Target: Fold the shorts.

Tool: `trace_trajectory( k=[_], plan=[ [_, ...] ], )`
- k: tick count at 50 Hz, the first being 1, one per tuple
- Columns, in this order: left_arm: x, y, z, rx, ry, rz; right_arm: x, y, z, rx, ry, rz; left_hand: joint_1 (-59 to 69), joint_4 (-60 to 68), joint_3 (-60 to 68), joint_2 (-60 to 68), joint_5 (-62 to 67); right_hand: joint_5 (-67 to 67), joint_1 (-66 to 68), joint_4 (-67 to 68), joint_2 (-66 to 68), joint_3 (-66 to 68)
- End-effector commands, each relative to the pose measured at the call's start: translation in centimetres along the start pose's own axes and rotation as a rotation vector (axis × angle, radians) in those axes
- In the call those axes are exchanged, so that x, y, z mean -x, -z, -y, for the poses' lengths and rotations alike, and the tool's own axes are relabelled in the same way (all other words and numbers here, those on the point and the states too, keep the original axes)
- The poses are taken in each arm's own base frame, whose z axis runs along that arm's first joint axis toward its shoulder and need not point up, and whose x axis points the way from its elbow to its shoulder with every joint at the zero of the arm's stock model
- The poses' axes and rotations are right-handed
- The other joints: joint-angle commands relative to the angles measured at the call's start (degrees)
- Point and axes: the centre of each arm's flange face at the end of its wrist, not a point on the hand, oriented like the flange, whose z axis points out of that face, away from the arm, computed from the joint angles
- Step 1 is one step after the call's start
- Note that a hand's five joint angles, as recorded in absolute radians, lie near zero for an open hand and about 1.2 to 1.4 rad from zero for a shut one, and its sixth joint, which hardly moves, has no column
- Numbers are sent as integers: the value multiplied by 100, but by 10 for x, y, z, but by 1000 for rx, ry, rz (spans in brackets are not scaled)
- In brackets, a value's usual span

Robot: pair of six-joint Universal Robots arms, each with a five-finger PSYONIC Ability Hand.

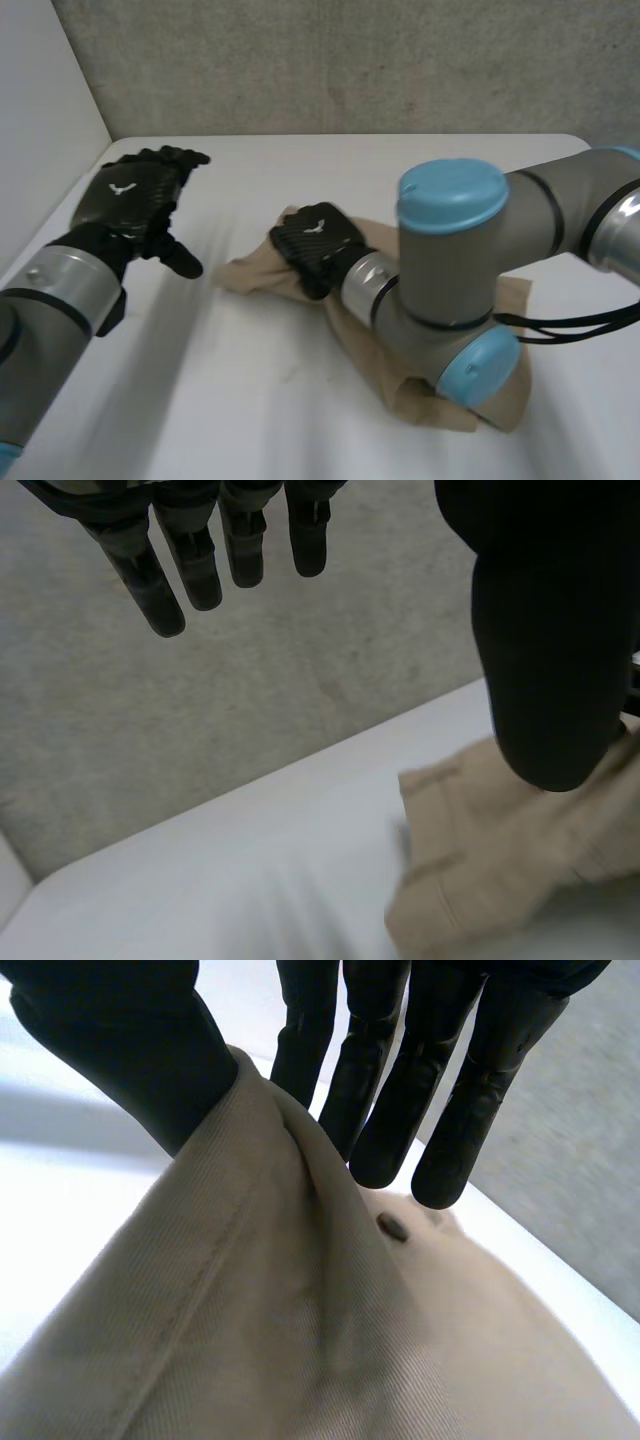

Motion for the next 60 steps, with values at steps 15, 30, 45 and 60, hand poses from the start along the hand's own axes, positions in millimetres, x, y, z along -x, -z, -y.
trace_trajectory(
  k=[15, 30, 45, 60],
  plan=[
    [40, 26, -34, 111, -127, 122, 34, 31, 0, 87, -11, 110, -45, -119, -168, -128, -218, -5621, -4593, -5805, -5721, -5702],
    [23, 16, -89, 305, -211, -72, -57, 86, -5, 116, -106, -56, 224, 151, 101, 141, 52, -5621, -4593, -5805, -5721, -5702],
    [24, -26, -128, 279, -317, -99, -88, 116, -55, 156, -207, -130, 1517, 1444, 1394, 1435, 1345, -5621, -4593, -5805, -5721, -5702],
    [14, -40, -138, 277, -328, -125, -112, 131, -74, 158, -250, -211, 6916, 6843, 6793, 6834, 6744, -5621, -4593, -5805, -5721, -5702]
  ],
)
